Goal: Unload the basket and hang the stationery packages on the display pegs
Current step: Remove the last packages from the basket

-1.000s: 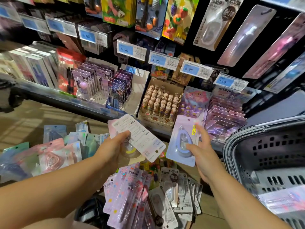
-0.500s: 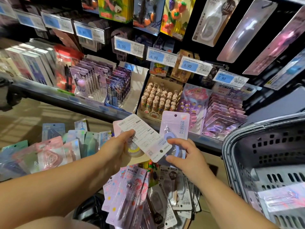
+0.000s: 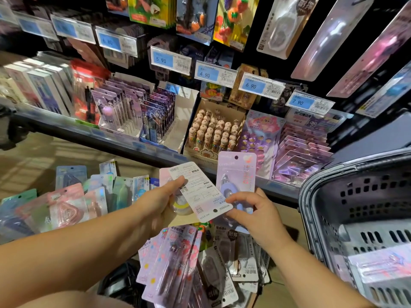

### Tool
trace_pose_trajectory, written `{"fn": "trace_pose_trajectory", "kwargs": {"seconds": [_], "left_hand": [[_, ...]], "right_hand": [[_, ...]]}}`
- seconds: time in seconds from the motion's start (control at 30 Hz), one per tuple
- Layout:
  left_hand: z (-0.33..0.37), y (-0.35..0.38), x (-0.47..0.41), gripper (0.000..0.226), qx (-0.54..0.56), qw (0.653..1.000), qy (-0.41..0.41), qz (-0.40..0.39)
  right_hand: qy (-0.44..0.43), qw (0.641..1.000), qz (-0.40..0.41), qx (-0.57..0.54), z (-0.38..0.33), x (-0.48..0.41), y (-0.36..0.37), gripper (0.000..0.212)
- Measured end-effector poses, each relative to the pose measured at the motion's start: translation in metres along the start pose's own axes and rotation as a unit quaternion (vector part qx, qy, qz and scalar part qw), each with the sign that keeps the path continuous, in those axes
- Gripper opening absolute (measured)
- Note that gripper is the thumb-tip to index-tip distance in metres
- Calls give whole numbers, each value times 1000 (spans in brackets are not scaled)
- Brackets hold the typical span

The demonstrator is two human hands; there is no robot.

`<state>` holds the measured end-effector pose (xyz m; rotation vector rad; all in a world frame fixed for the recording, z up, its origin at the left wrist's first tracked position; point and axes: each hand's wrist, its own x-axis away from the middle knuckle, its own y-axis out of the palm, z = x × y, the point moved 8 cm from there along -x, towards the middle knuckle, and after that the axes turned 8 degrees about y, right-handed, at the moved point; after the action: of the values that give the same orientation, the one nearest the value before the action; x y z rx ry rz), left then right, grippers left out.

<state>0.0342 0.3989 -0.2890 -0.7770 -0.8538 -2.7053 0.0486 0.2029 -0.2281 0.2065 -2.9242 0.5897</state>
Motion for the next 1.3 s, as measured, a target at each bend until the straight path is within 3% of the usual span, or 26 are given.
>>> {"fn": "trace_pose_trajectory", "kwargs": {"seconds": [0.17,0.37,0.47,0.57,0.7,0.9,1.1,1.23,1.3], "left_hand": [[-7,-8,-10,40,-79,997,-1,-2],[5,-33,-23,20,-137,983,93,76],[14,-42,-24,16,-188,969,137,84],[17,-35,-21,13,-228,959,159,55],[-3,-2,-6,26,-275,953,104,-76],[-25,23,9,40,-205,959,36,-191],[-25,14,3,48,-137,974,20,-178],[-20,9,1,37,-104,984,41,-141],[-18,6,-1,47,-99,987,48,-120]], "right_hand": [[-15,999,41,-6,-4,1,-11,34],[1,994,96,-44,0,-8,-33,13],[31,991,96,-90,13,-15,-40,16],[60,987,79,-123,21,-20,-37,27],[90,984,82,-127,26,-22,-25,21],[98,983,114,-102,16,-27,-13,26],[107,981,118,-114,13,-32,-8,16],[126,981,79,-125,14,-30,2,13],[116,985,70,-110,10,-28,4,12]]}}
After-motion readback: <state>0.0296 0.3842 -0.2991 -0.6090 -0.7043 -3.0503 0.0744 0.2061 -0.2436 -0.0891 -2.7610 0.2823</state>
